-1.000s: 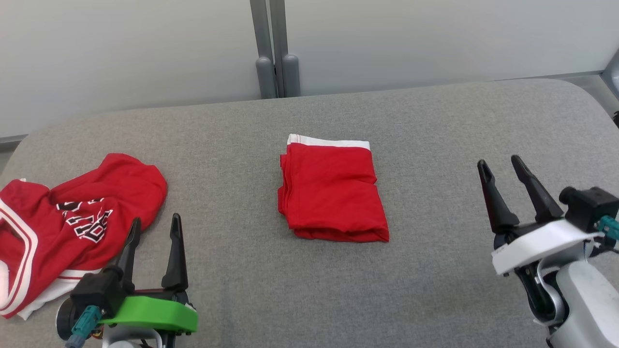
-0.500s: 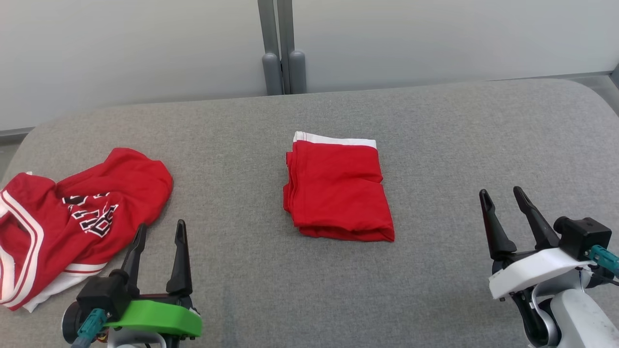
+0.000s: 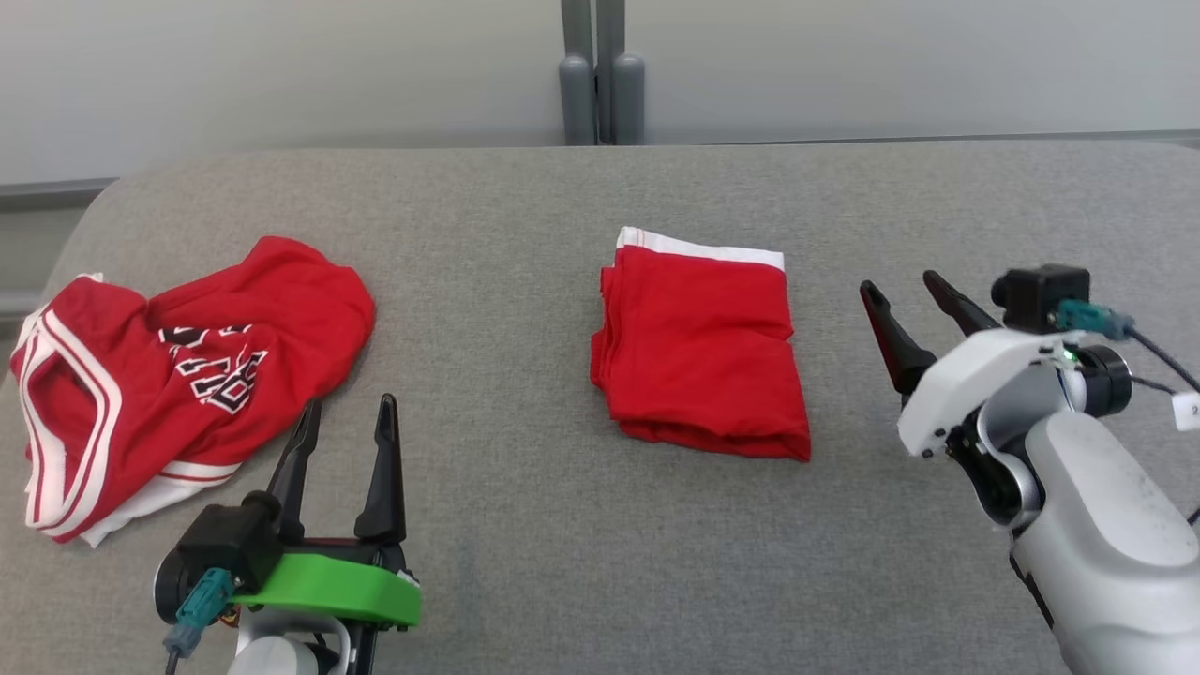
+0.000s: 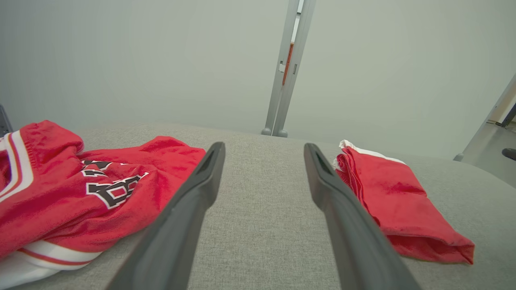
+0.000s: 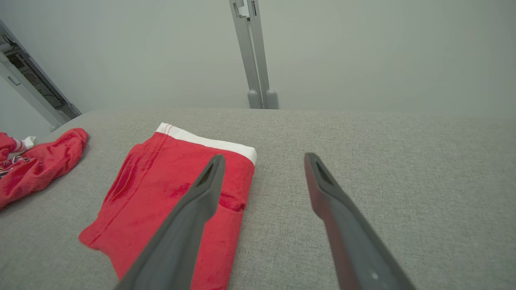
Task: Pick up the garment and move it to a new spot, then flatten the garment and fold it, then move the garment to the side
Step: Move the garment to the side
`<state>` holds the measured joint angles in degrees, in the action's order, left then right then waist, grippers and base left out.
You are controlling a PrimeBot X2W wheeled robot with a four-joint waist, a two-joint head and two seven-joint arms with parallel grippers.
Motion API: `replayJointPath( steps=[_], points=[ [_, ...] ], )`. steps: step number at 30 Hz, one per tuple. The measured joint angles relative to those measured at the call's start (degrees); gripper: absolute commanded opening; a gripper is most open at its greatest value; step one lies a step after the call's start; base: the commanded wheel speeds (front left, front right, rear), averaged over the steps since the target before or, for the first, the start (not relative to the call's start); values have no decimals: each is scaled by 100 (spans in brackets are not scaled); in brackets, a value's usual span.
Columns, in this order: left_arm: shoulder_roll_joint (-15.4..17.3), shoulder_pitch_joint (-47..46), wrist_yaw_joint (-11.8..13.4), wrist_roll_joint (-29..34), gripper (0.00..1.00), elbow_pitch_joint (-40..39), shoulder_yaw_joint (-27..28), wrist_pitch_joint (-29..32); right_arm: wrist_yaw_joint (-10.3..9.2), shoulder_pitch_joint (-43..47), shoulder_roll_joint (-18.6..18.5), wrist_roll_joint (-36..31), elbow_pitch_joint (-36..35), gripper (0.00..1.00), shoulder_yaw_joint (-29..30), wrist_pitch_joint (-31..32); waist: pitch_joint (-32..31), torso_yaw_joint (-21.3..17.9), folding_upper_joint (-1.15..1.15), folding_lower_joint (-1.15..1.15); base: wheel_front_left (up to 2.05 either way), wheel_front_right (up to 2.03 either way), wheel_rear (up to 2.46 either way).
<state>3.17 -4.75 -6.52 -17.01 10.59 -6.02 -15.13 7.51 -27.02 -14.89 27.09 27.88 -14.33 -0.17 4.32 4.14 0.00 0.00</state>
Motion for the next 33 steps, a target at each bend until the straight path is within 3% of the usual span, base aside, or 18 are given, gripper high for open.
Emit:
replayJointPath(
  steps=[10, 20, 21, 22, 23, 24, 33],
  points=[
    [-21, -255, -5, -65, 100, 83, -149, 0, -2, -1109, 196, 187, 1567, 100, 31, 2012, 364, 599, 0, 0, 0, 0, 0],
    [-25, -326, -9, -144, 100, 124, -166, -1, 2, -1310, 421, 142, 2343, 100, 247, 2504, 668, 1032, 0, 0, 0, 0, 0],
    [-25, -326, -4, -144, 100, 125, -159, -1, 3, -1323, 422, 142, 2360, 90, 249, 2484, 690, 1044, 0, 0, 0, 0, 0],
    [-25, -327, -3, -143, 100, 142, -162, 0, 2, -1333, 432, 153, 2384, 31, 244, 2427, 706, 1035, 0, 0, 0, 0, 0],
    [-25, -331, -3, -142, 100, 149, -168, -1, 2, -1335, 434, 156, 2385, 7, 233, 2364, 706, 1018, 0, 0, 0, 0, 0],
    [-26, -335, -2, -142, 100, 154, -175, 0, 2, -1330, 446, 167, 2380, 0, 213, 2283, 700, 996, 0, 0, 0, 0, 0],
    [-30, -353, -10, -3, 100, 153, -248, 0, 2, -1285, 394, 396, 2128, 0, -86, 1581, 552, 640, 0, 0, 0, 0, 0]
  ],
)
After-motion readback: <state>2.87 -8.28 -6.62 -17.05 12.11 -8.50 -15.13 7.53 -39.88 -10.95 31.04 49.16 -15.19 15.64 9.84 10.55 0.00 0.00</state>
